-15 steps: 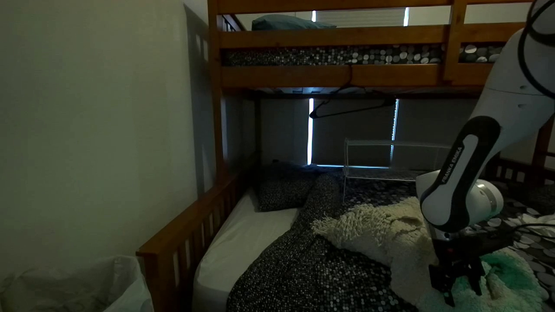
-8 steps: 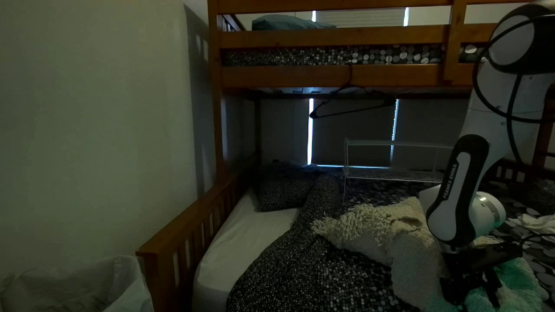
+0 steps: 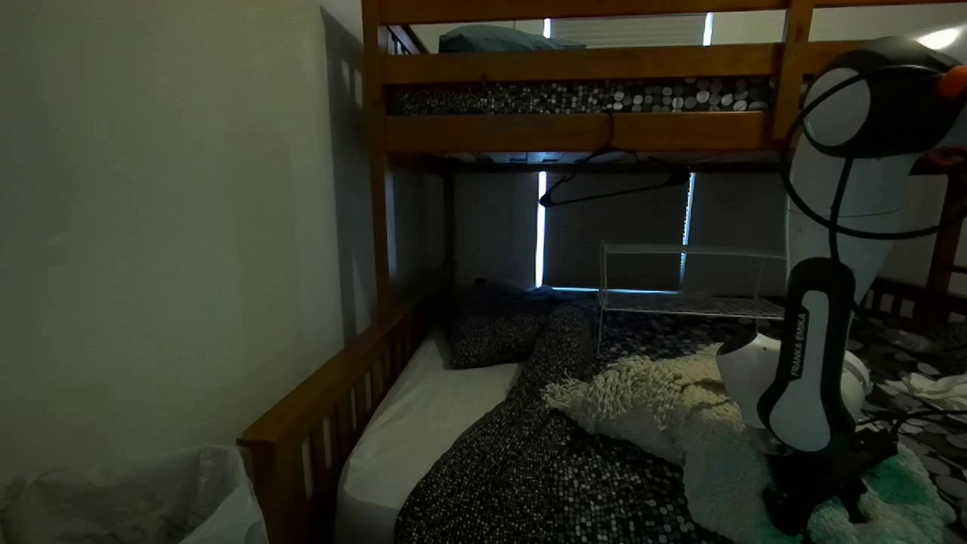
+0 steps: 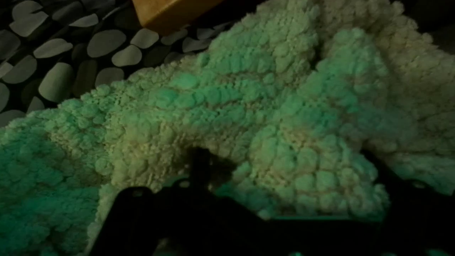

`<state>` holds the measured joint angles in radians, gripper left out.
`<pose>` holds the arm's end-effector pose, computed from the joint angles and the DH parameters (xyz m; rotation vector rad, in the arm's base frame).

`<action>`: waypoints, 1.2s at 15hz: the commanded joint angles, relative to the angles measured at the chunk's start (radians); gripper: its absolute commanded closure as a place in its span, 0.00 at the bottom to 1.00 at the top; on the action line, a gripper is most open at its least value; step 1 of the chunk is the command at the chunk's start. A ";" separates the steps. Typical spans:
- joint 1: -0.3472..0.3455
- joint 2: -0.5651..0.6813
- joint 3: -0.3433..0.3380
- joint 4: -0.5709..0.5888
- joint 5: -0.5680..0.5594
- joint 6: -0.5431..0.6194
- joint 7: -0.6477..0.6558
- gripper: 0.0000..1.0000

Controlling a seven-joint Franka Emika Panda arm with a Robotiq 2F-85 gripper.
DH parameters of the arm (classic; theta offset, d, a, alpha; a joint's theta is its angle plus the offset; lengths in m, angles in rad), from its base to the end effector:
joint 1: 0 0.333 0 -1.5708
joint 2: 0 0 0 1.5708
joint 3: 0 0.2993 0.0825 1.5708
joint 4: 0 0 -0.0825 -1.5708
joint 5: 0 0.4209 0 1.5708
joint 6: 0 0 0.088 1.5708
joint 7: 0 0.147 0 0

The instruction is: Fold the blanket

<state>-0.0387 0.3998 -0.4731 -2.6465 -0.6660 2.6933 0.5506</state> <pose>0.2942 -0.2066 0.0142 2.6776 -0.5469 -0.4744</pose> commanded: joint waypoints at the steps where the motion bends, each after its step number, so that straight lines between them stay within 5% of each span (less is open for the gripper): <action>1: 0.031 0.115 -0.033 0.045 -0.041 0.102 0.047 0.25; 8: 0.082 0.065 -0.069 0.006 -0.011 0.105 0.013 0.78; 11: 0.164 -0.019 -0.148 -0.030 -0.064 0.058 0.055 0.98; 18: 0.468 -0.380 -0.430 -0.088 -0.436 -0.266 0.387 1.00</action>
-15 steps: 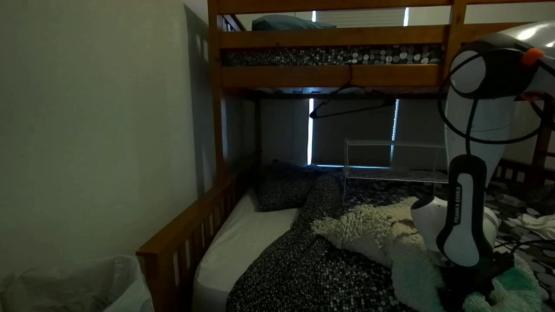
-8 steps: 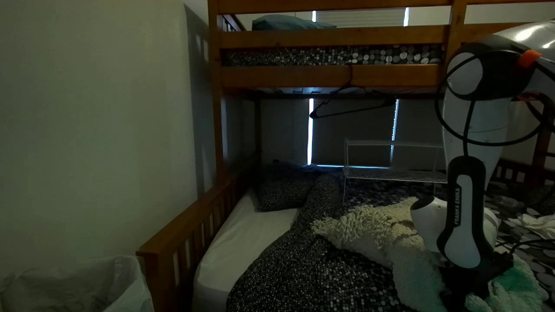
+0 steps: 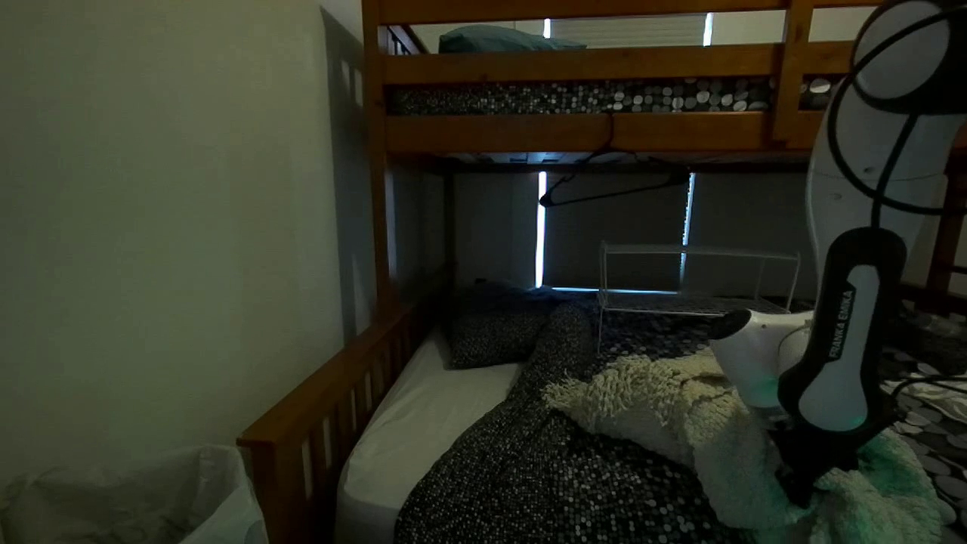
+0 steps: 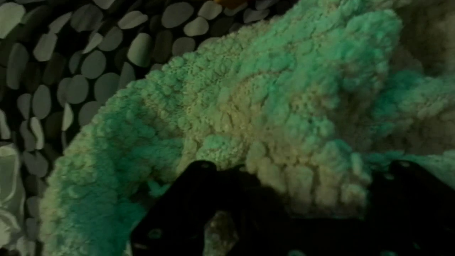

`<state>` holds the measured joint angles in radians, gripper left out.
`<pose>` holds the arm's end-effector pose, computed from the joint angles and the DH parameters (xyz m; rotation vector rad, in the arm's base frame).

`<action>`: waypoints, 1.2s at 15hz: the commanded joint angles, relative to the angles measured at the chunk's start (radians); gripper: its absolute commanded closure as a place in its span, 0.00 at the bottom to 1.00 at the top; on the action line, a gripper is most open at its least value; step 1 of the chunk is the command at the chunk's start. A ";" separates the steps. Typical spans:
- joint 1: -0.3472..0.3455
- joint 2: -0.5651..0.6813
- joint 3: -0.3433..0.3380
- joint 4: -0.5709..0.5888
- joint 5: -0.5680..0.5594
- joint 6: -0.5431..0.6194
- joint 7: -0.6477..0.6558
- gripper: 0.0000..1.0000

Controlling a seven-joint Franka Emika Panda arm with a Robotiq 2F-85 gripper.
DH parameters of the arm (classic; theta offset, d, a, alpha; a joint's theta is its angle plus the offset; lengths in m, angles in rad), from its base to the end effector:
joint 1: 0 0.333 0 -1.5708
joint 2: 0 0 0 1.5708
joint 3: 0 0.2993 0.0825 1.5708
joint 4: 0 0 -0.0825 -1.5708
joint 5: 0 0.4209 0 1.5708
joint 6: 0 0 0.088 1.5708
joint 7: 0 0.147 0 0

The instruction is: Fold the blanket

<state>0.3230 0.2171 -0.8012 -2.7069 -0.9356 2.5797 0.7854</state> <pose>0.3099 -0.2050 0.0736 2.5200 -0.4928 -0.3058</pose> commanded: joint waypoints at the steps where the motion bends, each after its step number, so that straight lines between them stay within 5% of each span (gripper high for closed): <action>1: 0.134 -0.250 -0.118 -0.017 -0.257 -0.220 0.238 1.00; 3: 0.148 -0.356 -0.098 -0.003 -0.371 -0.376 0.328 1.00; 4: -0.042 -0.407 0.116 0.003 -0.418 -0.454 0.361 1.00; 9: -0.282 -0.650 0.455 -0.021 -0.537 -0.656 0.357 1.00; 10: -0.321 -0.701 0.482 -0.022 -0.566 -0.637 0.341 1.00; 11: -0.320 -0.551 0.488 0.016 -0.486 -0.594 0.356 1.00; 18: -0.361 -0.542 0.528 0.009 -0.487 -0.587 0.347 1.00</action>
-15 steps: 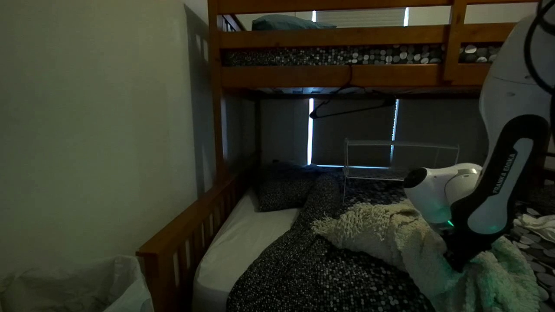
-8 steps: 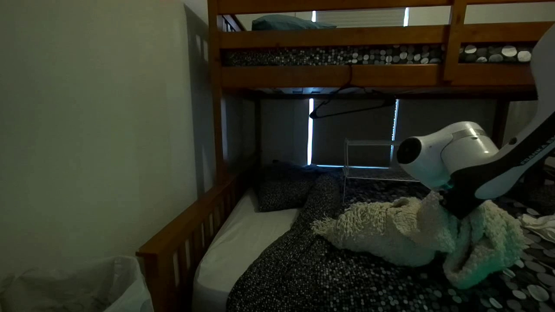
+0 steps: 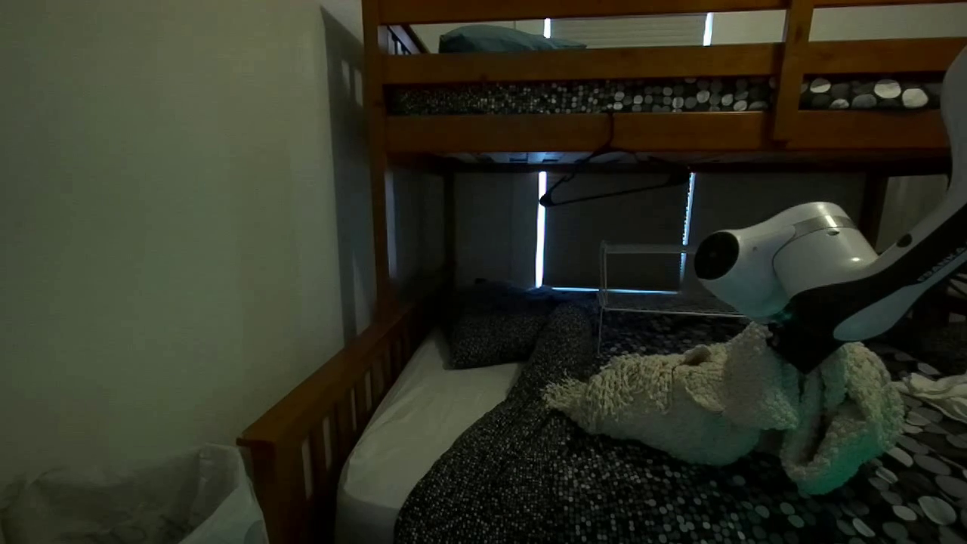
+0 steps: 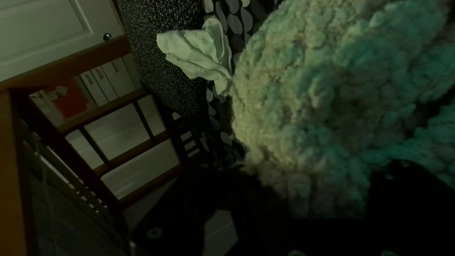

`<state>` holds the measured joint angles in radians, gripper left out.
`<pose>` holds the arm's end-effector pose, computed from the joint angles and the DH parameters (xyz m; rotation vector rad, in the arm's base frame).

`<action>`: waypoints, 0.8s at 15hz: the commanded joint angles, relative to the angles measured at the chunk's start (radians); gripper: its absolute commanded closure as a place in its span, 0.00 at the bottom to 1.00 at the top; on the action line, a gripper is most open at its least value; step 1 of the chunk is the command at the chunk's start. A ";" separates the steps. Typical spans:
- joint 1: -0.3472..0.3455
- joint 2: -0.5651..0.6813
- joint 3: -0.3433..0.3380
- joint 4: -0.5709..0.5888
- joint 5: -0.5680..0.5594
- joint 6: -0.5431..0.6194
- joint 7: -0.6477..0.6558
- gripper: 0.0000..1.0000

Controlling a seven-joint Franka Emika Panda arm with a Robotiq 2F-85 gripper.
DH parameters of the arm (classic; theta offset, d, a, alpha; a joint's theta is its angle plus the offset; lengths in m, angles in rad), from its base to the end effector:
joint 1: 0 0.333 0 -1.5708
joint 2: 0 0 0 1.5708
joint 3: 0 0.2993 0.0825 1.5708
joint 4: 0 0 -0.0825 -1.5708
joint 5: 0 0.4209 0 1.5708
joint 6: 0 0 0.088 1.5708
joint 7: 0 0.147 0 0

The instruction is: Fold the blanket

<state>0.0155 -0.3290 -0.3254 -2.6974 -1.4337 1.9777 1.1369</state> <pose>0.3758 -0.2114 0.2735 1.9972 -0.5104 0.2009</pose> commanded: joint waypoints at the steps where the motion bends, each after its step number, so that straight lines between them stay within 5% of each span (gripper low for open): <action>1: -0.056 0.012 0.046 0.007 0.006 0.030 -0.012 1.00; 8: -0.153 0.214 0.013 0.299 -0.140 0.301 0.099 1.00; 12: -0.197 0.355 0.007 0.494 -0.014 0.592 0.058 1.00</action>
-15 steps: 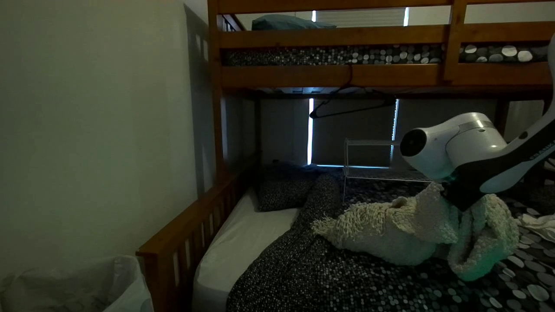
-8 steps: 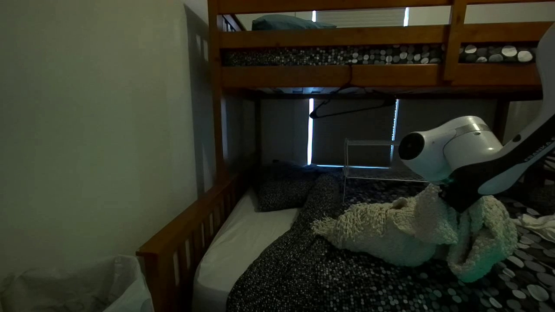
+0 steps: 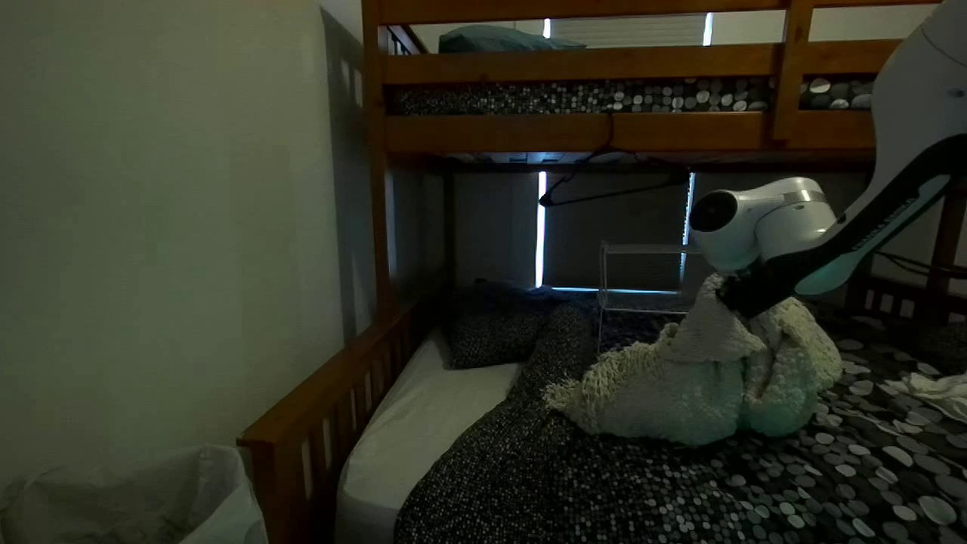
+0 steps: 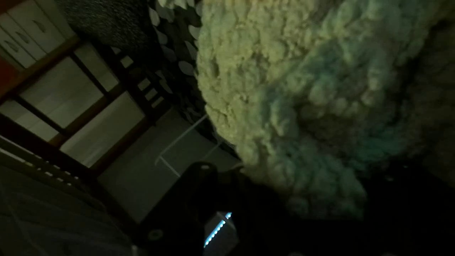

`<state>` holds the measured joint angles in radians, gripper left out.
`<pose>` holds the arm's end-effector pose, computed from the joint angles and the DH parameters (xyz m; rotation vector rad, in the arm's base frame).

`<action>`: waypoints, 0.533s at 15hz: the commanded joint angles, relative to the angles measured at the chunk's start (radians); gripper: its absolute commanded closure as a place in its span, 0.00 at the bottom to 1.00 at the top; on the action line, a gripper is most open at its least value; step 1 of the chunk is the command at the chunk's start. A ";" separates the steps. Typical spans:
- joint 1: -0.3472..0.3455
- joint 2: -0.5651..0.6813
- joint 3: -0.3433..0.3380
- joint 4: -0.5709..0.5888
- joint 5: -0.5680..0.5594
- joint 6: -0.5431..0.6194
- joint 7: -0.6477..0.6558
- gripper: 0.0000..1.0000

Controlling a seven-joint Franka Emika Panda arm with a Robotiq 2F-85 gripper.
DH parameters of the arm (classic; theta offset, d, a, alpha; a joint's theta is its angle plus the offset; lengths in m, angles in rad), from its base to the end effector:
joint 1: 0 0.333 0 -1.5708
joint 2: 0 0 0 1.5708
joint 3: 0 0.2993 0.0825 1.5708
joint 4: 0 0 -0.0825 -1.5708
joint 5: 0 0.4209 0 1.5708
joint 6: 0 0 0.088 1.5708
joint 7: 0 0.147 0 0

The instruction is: Fold the blanket

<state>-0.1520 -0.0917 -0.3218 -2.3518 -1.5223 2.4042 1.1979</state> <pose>0.4840 -0.2849 0.3229 2.0969 -0.5506 0.5640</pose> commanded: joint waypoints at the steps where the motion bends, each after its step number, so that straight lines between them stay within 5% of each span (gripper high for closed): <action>1: -0.043 0.153 0.008 0.186 0.124 0.233 -0.022 1.00; 5: -0.058 0.313 0.018 0.295 0.390 0.447 -0.118 1.00; 7: -0.102 0.373 0.077 0.309 0.555 0.493 -0.226 1.00; 8: -0.055 0.305 0.021 0.267 0.434 0.435 -0.155 1.00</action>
<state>-0.2072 0.2141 -0.3000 -2.0847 -1.0862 2.8399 1.0411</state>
